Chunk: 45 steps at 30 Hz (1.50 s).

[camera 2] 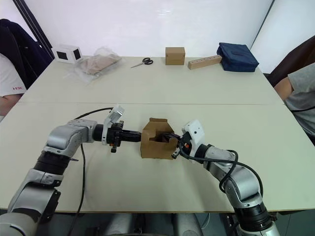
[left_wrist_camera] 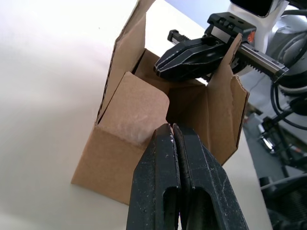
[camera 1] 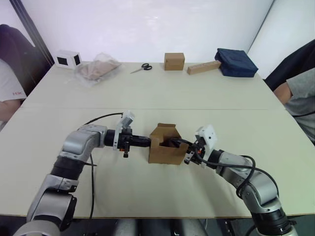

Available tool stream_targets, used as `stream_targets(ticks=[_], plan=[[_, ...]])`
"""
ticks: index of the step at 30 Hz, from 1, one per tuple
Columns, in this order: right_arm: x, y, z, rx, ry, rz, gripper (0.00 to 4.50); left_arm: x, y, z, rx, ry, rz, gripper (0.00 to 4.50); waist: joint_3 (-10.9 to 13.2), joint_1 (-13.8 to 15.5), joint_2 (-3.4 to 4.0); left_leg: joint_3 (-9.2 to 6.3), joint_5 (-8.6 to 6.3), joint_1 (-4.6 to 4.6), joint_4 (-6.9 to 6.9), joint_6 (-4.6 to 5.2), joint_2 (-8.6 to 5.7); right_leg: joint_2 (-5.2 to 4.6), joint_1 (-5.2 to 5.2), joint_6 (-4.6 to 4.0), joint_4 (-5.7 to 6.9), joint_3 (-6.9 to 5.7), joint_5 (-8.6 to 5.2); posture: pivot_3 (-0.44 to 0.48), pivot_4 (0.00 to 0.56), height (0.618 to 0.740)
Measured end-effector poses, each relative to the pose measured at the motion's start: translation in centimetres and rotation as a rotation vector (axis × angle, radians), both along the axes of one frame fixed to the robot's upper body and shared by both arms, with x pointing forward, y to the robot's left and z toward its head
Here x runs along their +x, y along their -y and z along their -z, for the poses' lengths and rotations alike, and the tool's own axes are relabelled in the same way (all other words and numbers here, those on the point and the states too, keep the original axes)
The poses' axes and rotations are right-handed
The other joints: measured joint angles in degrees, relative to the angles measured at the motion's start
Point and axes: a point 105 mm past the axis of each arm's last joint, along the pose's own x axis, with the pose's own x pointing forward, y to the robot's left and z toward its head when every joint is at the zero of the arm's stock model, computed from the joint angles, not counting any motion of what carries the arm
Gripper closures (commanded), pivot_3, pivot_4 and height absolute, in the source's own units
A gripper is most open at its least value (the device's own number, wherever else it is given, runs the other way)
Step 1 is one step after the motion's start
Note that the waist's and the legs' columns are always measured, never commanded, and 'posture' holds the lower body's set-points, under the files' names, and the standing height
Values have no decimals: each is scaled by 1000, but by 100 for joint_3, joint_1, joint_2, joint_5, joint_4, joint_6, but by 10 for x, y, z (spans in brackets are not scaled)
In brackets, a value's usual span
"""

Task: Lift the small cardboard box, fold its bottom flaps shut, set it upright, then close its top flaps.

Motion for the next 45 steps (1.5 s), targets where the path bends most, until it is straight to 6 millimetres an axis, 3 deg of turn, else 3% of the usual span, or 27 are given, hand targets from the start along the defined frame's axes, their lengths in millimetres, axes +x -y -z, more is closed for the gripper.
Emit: stream_targets(ticks=[9,14,18,23,25,31,38,45], plan=[[5,6,-9,35,22,63,4500,-1,-2,-2,12,13,5,4444,-10,-5,-4,-3,0,-8,-1,0,-1,-5,-9,0,1,2,0,0,150,740],[9,14,-43,92,119,111,4500,-2,-1,-7,7,0,-7,4444,-7,-16,-3,-2,0,-16,-8,0,3,-1,-23,0,2,3,0,0,150,740],[7,16,-53,112,132,120,4500,-2,-2,-10,-7,-14,-22,4444,-4,-22,-2,-1,0,-21,-13,0,4,1,-30,0,0,2,0,0,150,740],[-22,3,-88,124,217,-23,4500,15,-25,-41,-46,31,-98,4444,2,-22,2,-5,0,-71,-9,0,8,9,-77,3,5,-1,2,0,150,740],[-34,-7,-85,69,200,-112,4500,22,-32,-50,-66,48,-126,4444,2,-20,3,-5,0,-72,-10,0,8,9,-76,1,0,-5,0,0,150,740],[-47,-22,-65,5,117,-229,4500,43,-32,-39,-93,-9,-182,4444,4,6,-2,-5,0,-95,-2,0,1,6,-90,1,-2,-6,1,0,150,740],[-44,-27,-40,-83,56,-279,4500,55,9,-19,-82,-25,-120,4444,4,-8,-3,-4,-4,-102,-3,8,-24,1,-94,3,-7,-3,1,0,150,740],[-36,-27,-27,-100,54,-256,4500,50,28,-3,-62,-29,-45,4444,4,-17,-3,-10,-5,-103,-8,8,-19,8,-104,22,0,-6,12,0,150,740]])
